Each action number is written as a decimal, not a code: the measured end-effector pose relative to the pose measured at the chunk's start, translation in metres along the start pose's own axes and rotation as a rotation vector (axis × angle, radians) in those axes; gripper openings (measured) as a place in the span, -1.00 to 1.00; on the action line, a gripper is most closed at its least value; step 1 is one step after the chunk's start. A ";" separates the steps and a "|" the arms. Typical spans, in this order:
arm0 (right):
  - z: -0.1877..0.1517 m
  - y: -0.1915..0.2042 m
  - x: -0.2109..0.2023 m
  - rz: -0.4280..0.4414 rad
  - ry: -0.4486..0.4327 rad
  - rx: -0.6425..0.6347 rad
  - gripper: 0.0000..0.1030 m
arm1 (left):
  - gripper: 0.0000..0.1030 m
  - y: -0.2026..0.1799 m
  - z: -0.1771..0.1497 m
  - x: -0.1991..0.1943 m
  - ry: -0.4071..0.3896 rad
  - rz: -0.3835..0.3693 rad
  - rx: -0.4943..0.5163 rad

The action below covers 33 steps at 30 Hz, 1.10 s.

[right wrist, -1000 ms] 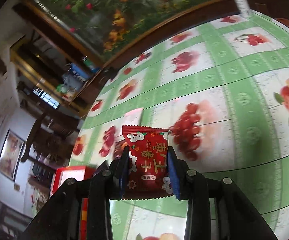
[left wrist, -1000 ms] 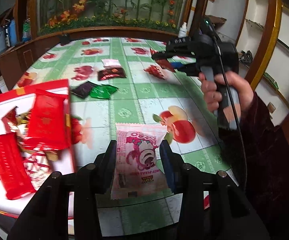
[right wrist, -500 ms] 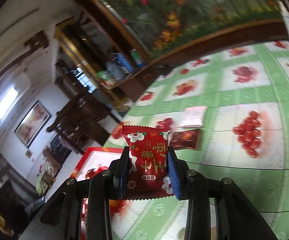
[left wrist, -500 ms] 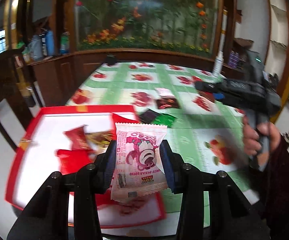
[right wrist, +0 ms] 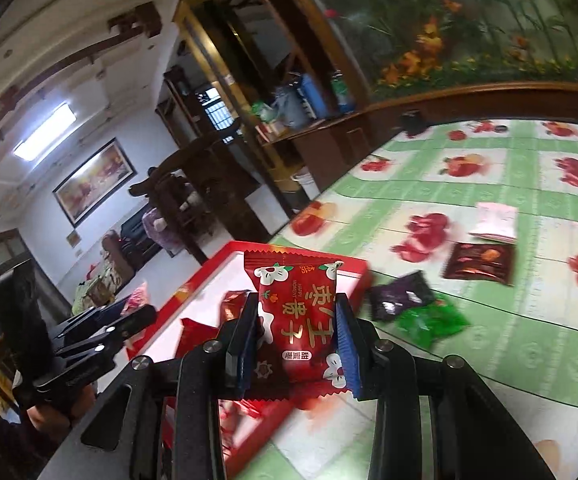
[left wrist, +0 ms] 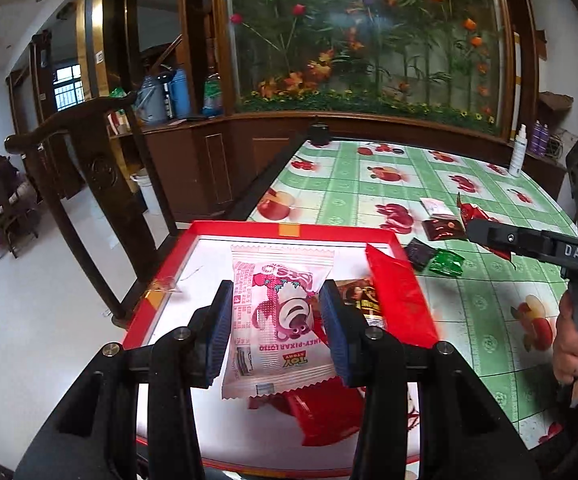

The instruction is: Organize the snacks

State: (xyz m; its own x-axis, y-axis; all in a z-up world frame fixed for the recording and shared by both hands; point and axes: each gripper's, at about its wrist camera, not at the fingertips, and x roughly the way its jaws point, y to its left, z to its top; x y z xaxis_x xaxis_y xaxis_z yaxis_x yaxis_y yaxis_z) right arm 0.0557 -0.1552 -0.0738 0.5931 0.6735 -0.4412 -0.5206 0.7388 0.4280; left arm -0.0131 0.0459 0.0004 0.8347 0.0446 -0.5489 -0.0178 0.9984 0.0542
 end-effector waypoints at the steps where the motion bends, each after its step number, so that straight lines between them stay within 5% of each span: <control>1: 0.000 0.005 0.002 0.005 -0.004 -0.007 -0.30 | -0.20 0.003 0.000 0.000 0.001 0.010 -0.002; 15: -0.004 0.072 0.048 0.072 -0.002 -0.094 -0.25 | -0.19 0.024 -0.006 0.016 0.034 0.133 -0.037; 18: -0.004 0.076 0.050 0.077 0.000 -0.110 0.06 | -0.10 0.024 -0.006 0.017 0.035 0.162 -0.040; 20: -0.001 0.073 0.045 0.085 -0.027 -0.093 0.28 | 0.23 0.024 -0.005 0.019 0.041 0.176 -0.044; 22: 0.002 0.063 0.035 0.092 -0.067 -0.060 0.33 | 0.57 0.026 -0.006 0.019 0.038 0.201 -0.058; 26: 0.016 0.021 0.012 -0.017 -0.155 0.045 0.50 | 0.57 0.027 -0.003 0.015 0.024 0.213 -0.068; 33: 0.034 -0.108 -0.050 -0.272 -0.309 0.422 0.56 | 0.58 0.020 -0.001 0.020 0.028 0.212 -0.045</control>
State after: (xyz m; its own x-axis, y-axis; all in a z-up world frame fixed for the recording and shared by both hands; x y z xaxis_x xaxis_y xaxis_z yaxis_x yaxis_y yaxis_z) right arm 0.1032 -0.2696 -0.0717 0.8558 0.3758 -0.3556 -0.0726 0.7678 0.6366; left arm 0.0023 0.0665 -0.0101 0.7941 0.2545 -0.5520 -0.2168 0.9670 0.1341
